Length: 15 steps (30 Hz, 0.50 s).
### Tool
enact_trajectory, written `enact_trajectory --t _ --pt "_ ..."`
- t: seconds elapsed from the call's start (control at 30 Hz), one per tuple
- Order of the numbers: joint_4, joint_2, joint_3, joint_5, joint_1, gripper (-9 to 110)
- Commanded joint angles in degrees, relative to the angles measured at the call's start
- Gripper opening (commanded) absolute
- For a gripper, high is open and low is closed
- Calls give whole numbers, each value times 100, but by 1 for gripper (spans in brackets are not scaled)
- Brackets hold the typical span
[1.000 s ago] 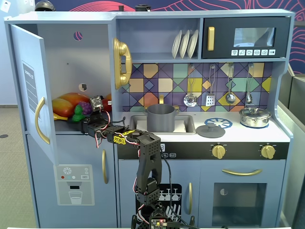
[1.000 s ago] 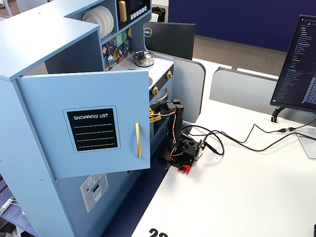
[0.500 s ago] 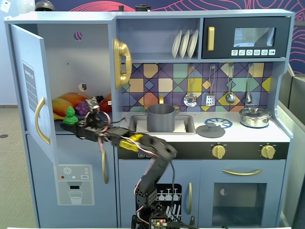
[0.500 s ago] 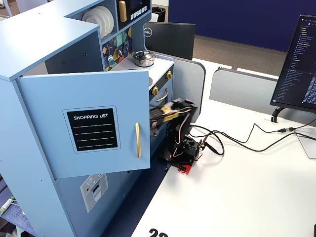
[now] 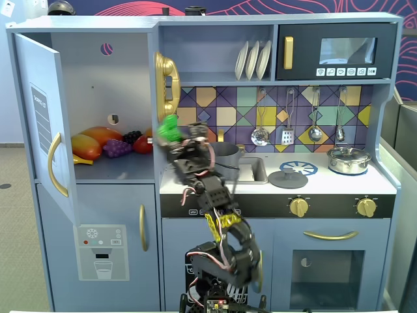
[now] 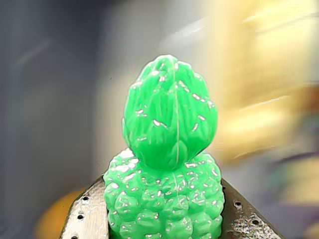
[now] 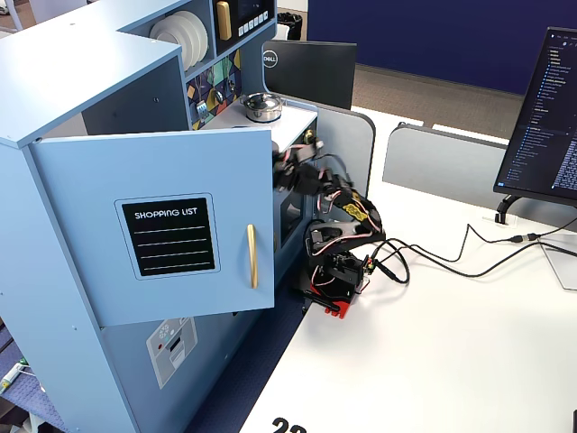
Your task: Pick up the green pineapple from the left cabinet and place it in the gray recipient
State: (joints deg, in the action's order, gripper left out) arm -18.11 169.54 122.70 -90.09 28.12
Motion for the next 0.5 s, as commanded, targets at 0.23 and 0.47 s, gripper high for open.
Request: enact_trajectory --t 0.23,0.47 --pt "-308 -2136 -1591 422 -2496 0" --pt "-62 -4008 -2540 -70 -2742 0"
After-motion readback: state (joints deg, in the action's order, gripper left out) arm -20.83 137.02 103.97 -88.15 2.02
